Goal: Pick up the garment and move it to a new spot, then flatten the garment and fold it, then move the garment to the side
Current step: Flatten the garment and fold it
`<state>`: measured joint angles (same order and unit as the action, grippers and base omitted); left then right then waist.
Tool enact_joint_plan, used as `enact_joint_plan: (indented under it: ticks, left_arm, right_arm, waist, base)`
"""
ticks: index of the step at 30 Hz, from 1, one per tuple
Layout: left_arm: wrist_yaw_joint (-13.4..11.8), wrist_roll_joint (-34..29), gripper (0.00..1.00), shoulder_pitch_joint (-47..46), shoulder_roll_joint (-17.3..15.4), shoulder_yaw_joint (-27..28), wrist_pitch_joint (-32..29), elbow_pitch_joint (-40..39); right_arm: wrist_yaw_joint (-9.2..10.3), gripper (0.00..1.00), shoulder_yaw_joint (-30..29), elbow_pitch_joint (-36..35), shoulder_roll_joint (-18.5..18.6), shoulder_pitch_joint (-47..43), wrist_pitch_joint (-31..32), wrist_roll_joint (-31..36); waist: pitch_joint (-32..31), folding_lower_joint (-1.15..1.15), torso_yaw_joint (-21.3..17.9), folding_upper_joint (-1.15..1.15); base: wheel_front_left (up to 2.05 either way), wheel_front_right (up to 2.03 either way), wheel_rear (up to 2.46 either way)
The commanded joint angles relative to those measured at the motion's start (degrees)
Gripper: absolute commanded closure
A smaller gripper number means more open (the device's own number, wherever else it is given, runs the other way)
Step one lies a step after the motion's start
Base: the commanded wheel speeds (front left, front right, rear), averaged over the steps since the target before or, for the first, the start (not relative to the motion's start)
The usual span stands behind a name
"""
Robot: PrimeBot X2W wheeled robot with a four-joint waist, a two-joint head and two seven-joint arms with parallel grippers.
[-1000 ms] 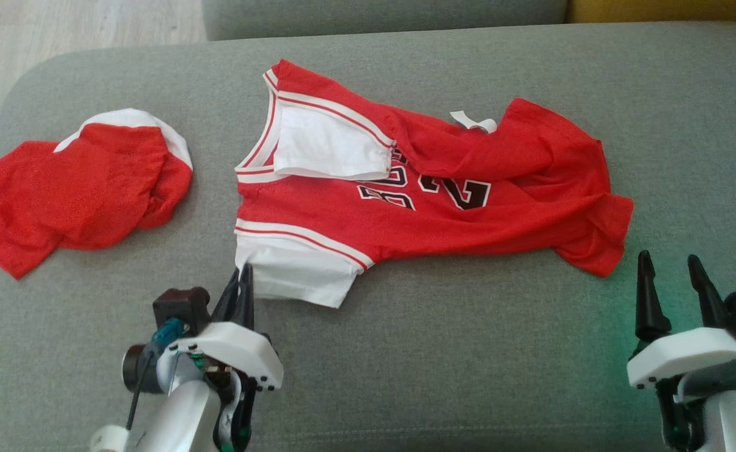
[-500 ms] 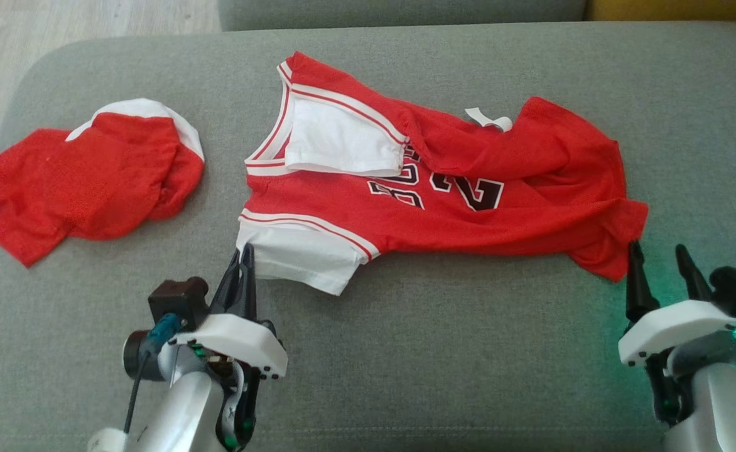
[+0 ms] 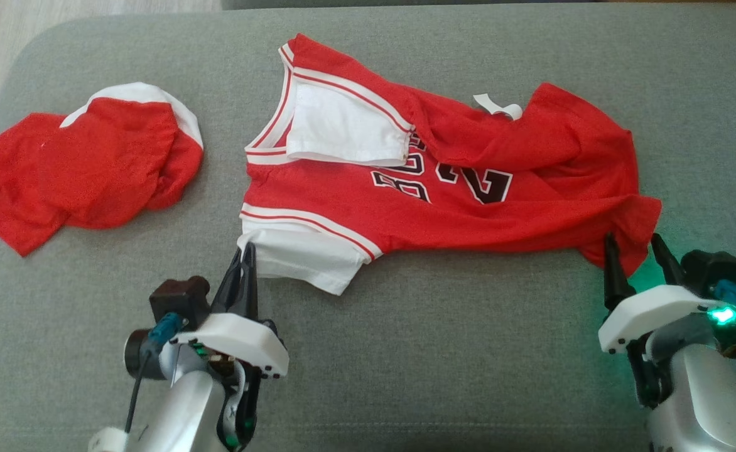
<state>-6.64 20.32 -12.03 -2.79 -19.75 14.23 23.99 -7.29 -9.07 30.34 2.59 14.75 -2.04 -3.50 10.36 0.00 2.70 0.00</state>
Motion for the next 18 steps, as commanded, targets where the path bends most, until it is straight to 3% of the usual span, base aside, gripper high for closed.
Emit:
enact_joint_plan:
  ticks: [1, 18]
  left_arm:
    - [-0.17, -0.29, 1.00, -2.12, -0.20, 1.44, 0.75, -1.91]
    - [-0.12, -0.30, 1.00, -2.37, -0.14, 1.51, 0.76, -1.50]
  right_arm:
    - [-0.20, 0.00, 1.77, -0.91, 0.29, 2.13, -1.07, 0.41]
    - [-0.20, 0.01, 2.61, 2.08, 0.29, 3.76, -2.91, 0.43]
  waist:
    - [0.22, 0.00, 0.14, 0.00]
    - [0.33, 0.00, 0.47, 0.00]
  base:
    - [0.00, 0.00, 0.00]
    - [0.00, 0.00, 0.00]
